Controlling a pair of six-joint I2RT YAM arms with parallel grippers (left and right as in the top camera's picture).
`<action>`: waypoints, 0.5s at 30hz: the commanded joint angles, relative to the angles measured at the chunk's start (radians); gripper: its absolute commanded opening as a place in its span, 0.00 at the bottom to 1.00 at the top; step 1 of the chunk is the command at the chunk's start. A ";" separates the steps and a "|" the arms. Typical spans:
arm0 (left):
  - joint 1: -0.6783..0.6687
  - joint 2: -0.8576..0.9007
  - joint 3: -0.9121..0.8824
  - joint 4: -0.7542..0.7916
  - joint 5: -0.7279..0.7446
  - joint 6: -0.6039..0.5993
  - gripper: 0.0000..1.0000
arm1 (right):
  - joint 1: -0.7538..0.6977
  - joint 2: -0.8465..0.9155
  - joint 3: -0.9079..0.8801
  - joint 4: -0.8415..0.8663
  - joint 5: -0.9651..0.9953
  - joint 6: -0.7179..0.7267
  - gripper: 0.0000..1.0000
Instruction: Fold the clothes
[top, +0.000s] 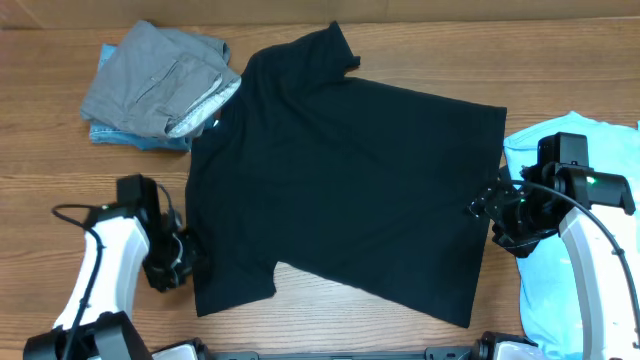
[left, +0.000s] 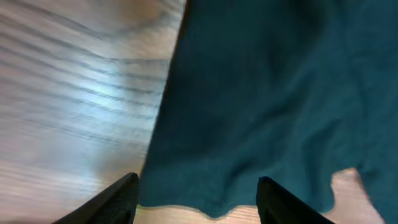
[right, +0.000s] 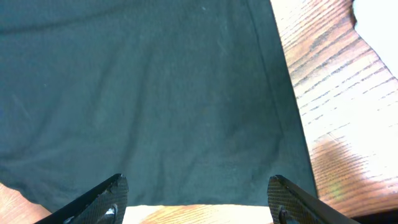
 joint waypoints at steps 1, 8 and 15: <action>0.002 0.002 -0.066 0.069 0.023 -0.035 0.58 | 0.003 0.000 -0.003 0.009 -0.007 0.005 0.75; 0.000 0.002 -0.148 0.158 0.019 -0.082 0.56 | 0.003 0.000 -0.003 0.003 -0.008 0.017 0.76; -0.001 0.003 -0.152 0.169 -0.003 -0.110 0.24 | 0.003 0.000 -0.003 0.003 -0.008 0.032 0.79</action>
